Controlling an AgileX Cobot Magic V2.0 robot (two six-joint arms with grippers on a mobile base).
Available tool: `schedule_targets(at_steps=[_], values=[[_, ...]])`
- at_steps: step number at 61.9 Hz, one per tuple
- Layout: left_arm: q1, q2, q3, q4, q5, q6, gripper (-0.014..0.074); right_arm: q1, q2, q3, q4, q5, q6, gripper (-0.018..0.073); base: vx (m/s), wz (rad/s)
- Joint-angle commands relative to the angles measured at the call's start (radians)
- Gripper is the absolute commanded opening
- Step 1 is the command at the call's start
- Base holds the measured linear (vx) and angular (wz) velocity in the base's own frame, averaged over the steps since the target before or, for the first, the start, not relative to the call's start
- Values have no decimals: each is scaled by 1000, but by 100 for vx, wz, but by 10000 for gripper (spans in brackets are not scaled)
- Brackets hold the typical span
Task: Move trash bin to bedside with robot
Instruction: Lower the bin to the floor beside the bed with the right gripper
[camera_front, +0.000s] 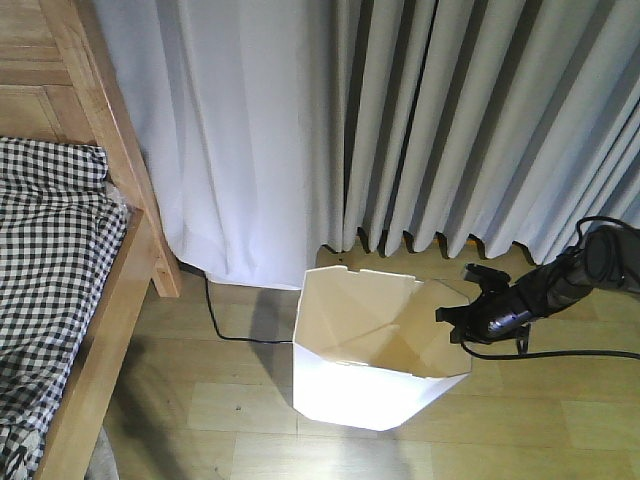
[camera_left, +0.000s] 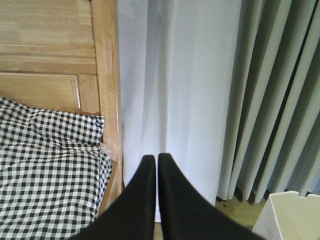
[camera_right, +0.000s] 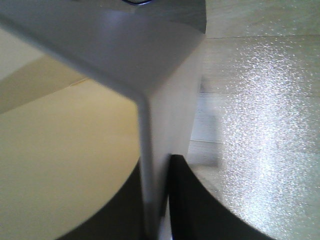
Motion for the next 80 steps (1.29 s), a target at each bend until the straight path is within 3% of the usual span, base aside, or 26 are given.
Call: schedule_targets(at_steps=[1, 15, 30, 45, 80], values=[[-3, -10, 29, -4, -69, -8, -6, -2, -60, -53, 55, 142, 10, -3, 0, 0], [-3, -10, 29, -4, -69, -8, -6, -2, 3, -131, 39, 146, 10, -3, 0, 0], [-3, -10, 29, -4, -69, -8, -6, -2, 53, -209, -77, 148, 76, -1, 0, 0], [-3, -10, 29, -4, -69, -8, -6, -2, 98, -251, -95, 150, 78, 19, 0, 0], [-3, -10, 29, -4, -69, -8, -6, -3, 103, -251, -125, 112, 77, 337, 0, 0]])
